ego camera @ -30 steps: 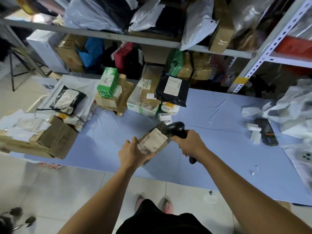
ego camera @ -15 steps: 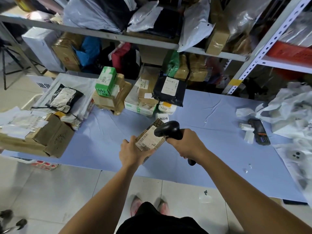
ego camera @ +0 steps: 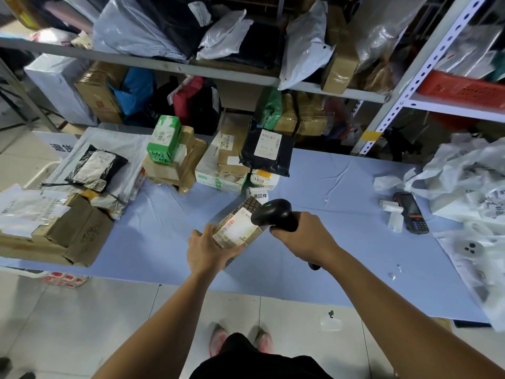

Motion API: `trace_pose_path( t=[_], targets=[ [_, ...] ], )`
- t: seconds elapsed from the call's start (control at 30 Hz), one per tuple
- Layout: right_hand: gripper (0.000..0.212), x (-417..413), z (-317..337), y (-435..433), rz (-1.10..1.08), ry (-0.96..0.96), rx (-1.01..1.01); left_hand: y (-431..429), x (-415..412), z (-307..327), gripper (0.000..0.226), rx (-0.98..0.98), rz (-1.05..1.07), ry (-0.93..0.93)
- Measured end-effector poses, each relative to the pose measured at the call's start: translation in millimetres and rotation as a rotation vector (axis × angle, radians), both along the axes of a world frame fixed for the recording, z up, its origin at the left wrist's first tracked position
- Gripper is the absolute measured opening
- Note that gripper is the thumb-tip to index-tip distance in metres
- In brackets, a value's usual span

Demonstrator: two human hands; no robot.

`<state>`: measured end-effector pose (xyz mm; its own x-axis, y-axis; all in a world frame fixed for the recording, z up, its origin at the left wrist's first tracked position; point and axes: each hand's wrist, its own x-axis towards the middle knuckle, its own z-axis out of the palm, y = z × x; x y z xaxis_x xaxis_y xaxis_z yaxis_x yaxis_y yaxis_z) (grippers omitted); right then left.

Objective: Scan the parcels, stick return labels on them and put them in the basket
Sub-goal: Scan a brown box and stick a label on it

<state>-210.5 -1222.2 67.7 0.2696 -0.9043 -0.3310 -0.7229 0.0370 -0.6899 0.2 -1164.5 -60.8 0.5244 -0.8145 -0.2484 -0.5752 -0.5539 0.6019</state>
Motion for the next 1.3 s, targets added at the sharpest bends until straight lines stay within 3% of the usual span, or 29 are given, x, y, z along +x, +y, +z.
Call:
trace_pose_path(
  t=[0.27, 0.4, 0.53, 0.73, 0.87, 1.0, 1.13, 1.2, 1.3],
  targets=[
    [0.026, -29.8, -50.3, -19.3, -0.202, 0.112, 0.025, -5.9, 25.3, -7.7, 0.089, -0.015, -0.251, 0.073],
    [0.043, -45.9, -88.9, -29.1, -0.132, 0.352, 0.03, -11.0, 28.8, -6.8, 0.101, 0.03, -0.431, 0.103],
    [0.048, -51.3, -117.8, -43.6, -0.074, 0.618, -0.008, -14.8, 26.3, -3.3, 0.103, 0.043, -0.466, 0.082],
    [0.043, -50.2, -144.4, -63.3, -0.087, 0.693, -0.007, -23.1, 28.6, -6.0, 0.104, 0.026, -0.506, 0.086],
    [0.051, -52.7, -157.2, -64.8, -0.087, 0.68, 0.041, -29.9, 29.7, -5.5, 0.097, 0.053, -0.49, 0.075],
    [0.062, -50.4, -153.2, -70.4, -0.149, 0.652, 0.052, -43.4, 29.6, -2.5, 0.074, 0.018, -0.351, 0.08],
    [0.043, -31.5, -134.9, -86.4, -0.438, 0.305, -0.213, -56.3, 30.6, 2.5, 0.048, -0.048, -0.237, 0.063],
    [0.03, -9.6, -126.5, -103.0, -0.419, 0.091, -0.263, -60.0, 31.0, 4.2, 0.039, -0.071, -0.202, 0.054],
    [0.03, 31.5, -124.2, -132.6, -0.288, 0.005, -0.126, -61.2, 33.1, 6.6, 0.035, -0.067, -0.177, 0.048]
  ],
)
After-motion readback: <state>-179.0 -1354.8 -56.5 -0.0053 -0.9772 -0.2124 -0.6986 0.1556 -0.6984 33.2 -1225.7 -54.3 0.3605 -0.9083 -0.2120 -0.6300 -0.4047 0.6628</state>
